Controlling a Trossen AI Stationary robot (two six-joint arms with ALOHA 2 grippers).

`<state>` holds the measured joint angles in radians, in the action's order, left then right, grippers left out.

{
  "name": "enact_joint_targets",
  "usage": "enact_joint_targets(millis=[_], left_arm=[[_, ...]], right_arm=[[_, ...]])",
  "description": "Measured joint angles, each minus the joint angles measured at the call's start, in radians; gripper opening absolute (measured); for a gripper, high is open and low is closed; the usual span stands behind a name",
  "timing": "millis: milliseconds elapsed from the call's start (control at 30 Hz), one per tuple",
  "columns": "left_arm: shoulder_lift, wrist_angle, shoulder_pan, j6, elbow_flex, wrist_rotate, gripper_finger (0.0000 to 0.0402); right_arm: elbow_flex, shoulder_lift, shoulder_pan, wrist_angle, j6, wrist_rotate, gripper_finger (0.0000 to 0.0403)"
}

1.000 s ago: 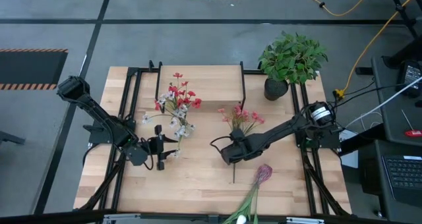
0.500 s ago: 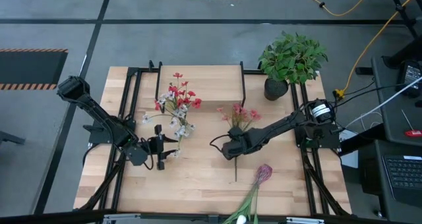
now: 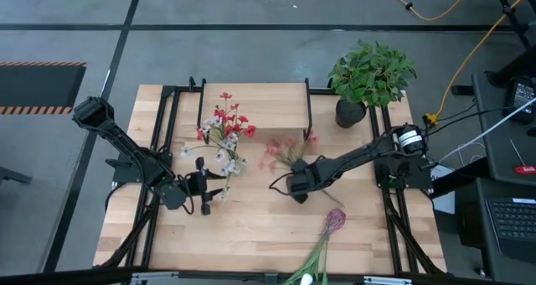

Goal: Pick and place flowers into a vace then onto a shelf
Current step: Put the pink flowers into the transparent vase

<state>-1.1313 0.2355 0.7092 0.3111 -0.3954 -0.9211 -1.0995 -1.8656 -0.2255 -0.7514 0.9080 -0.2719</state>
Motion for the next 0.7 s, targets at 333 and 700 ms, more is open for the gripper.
enact_joint_targets(millis=[333, 700], left_arm=[[0.000, 0.016, 0.001, 0.076, 0.000, 0.032, 0.0147], [0.000, 0.041, 0.000, 0.060, 0.000, 0.082, 0.0147]], right_arm=[[0.017, 0.174, 0.054, -0.032, -0.181, -0.044, 0.0002], [0.393, 0.604, 0.025, 0.399, -0.220, -0.082, 0.0000]])
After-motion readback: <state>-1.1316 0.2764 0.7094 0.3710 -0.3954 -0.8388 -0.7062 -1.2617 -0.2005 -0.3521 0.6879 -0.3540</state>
